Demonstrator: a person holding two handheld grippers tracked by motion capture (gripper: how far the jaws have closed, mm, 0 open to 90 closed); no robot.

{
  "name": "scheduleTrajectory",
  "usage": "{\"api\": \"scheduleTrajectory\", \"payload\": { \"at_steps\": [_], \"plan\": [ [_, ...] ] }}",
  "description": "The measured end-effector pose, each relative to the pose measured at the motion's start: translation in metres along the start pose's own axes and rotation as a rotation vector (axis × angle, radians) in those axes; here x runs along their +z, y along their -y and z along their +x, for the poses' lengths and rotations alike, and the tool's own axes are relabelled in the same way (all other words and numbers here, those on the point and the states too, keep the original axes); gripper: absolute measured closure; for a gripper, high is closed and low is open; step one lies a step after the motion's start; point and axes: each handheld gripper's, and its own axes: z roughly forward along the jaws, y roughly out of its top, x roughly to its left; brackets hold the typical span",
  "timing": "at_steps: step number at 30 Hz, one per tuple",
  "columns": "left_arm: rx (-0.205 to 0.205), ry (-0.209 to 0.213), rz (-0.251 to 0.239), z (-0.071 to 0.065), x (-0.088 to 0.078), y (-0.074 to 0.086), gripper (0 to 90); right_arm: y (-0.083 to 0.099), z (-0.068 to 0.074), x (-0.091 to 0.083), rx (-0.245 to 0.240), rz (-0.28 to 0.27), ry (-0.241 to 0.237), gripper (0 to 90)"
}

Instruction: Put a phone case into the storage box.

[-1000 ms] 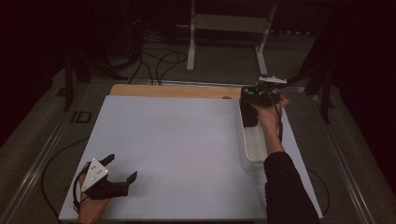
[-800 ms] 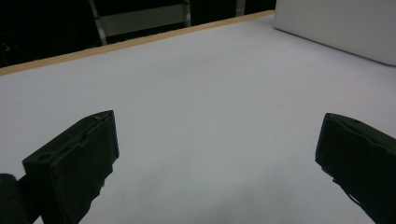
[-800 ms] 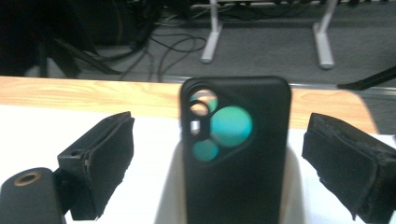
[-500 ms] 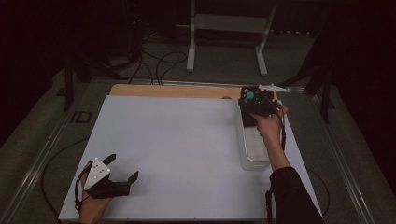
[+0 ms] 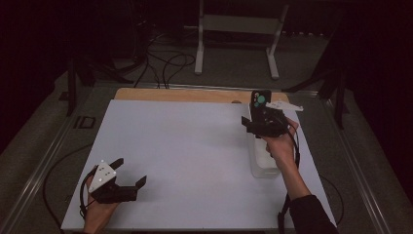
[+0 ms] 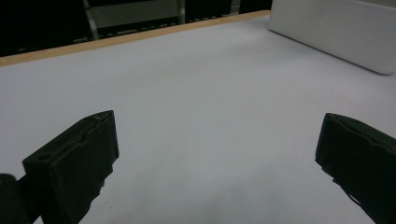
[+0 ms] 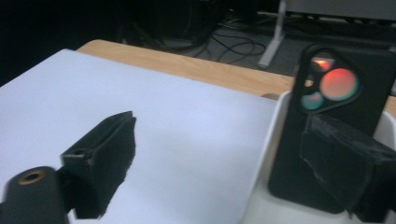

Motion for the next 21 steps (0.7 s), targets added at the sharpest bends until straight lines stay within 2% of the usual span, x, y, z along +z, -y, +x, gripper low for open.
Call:
{"api": "scheduleTrajectory", "payload": {
  "at_steps": [5,8,12,13,14,17,21],
  "plan": [
    [-0.018,0.000,-0.007,0.003,-0.001,-0.005,0.2,0.016,0.012,-0.016,-0.016,-0.021,-0.049,11.4],
    [-0.009,0.001,-0.003,0.003,-0.001,-0.008,0.2,0.028,0.017,-0.027,-0.031,-0.039,-0.066,11.0],
    [-0.010,0.000,-0.011,0.006,-0.001,-0.012,0.2,0.047,0.022,-0.040,-0.073,-0.059,-0.064,9.9],
    [-0.010,0.000,-0.011,0.006,-0.001,-0.012,0.2,0.047,0.022,-0.040,-0.073,-0.059,-0.064,9.9],
    [-0.014,-0.002,-0.021,0.008,-0.001,-0.015,0.2,0.059,0.023,-0.050,-0.091,-0.068,-0.069,9.8],
    [-0.013,-0.001,-0.032,0.009,0.000,-0.019,0.2,0.068,0.023,-0.060,-0.093,-0.101,-0.072,9.8],
    [-0.008,0.006,-0.042,0.010,0.001,-0.023,0.2,0.084,0.025,-0.071,-0.108,-0.114,-0.067,9.9]
  ]
}}
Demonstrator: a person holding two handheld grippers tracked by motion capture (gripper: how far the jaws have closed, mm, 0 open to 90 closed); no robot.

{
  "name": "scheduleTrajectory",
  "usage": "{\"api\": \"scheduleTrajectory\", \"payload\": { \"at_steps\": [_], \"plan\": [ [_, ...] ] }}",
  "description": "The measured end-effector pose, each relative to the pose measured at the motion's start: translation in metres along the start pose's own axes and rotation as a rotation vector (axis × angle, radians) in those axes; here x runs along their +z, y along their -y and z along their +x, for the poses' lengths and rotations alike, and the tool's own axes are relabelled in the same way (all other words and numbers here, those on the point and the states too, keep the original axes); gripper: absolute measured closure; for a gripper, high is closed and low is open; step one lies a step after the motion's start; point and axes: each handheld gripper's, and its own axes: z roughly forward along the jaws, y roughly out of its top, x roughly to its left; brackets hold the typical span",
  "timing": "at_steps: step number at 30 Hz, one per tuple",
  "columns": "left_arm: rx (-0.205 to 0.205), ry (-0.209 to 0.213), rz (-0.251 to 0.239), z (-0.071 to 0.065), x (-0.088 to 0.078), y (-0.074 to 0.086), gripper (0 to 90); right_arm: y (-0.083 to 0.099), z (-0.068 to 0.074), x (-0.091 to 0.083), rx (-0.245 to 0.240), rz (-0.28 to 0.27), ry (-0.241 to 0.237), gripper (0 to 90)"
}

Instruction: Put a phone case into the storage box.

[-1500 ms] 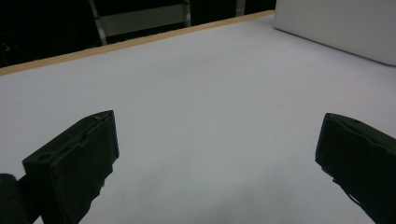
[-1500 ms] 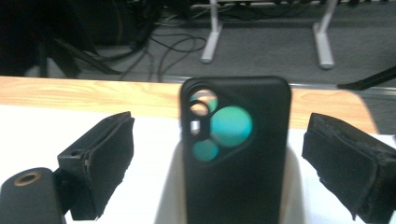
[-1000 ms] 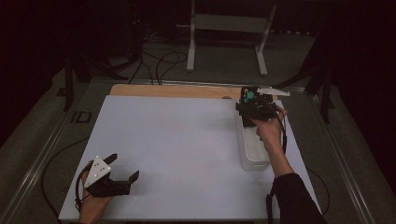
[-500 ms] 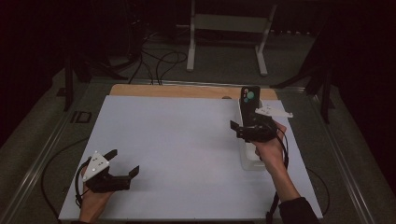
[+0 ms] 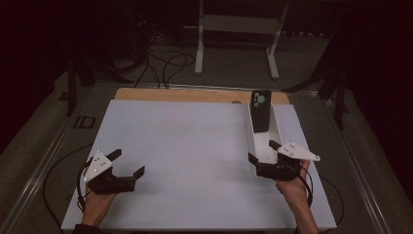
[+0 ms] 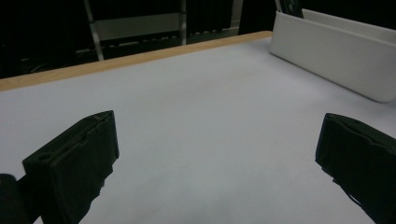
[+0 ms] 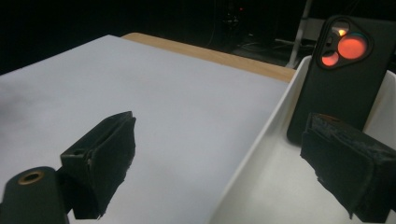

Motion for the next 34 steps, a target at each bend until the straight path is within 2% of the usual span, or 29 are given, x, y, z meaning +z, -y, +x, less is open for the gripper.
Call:
{"api": "scheduleTrajectory", "payload": {
  "at_steps": [3,4,5,6,9,16,25,34],
  "plan": [
    [-0.002,0.008,-0.020,0.001,0.002,-0.003,0.2,0.008,0.002,-0.005,-0.003,-0.013,-0.009,9.9],
    [-0.003,0.009,-0.023,0.001,0.002,-0.004,0.2,0.014,0.004,-0.010,-0.017,-0.036,-0.015,9.9],
    [-0.002,0.008,-0.025,0.001,0.003,-0.004,0.2,0.014,0.004,-0.010,-0.017,-0.036,-0.015,9.9],
    [-0.001,0.009,-0.028,0.001,0.004,-0.004,0.2,0.020,0.005,-0.013,-0.022,-0.059,-0.034,9.9],
    [0.016,0.006,-0.028,0.001,0.003,-0.004,0.2,0.028,0.007,-0.015,-0.033,-0.064,-0.033,9.9],
    [0.050,0.008,-0.045,0.000,0.000,0.001,0.2,0.040,0.005,-0.014,-0.024,-0.078,-0.040,9.9],
    [0.051,-0.001,-0.046,0.000,-0.007,0.011,0.2,0.047,0.005,-0.016,-0.021,-0.086,-0.029,9.9],
    [0.066,0.007,-0.021,-0.004,-0.005,0.013,0.2,0.050,0.003,-0.015,-0.006,-0.081,-0.034,9.9]
  ]
}}
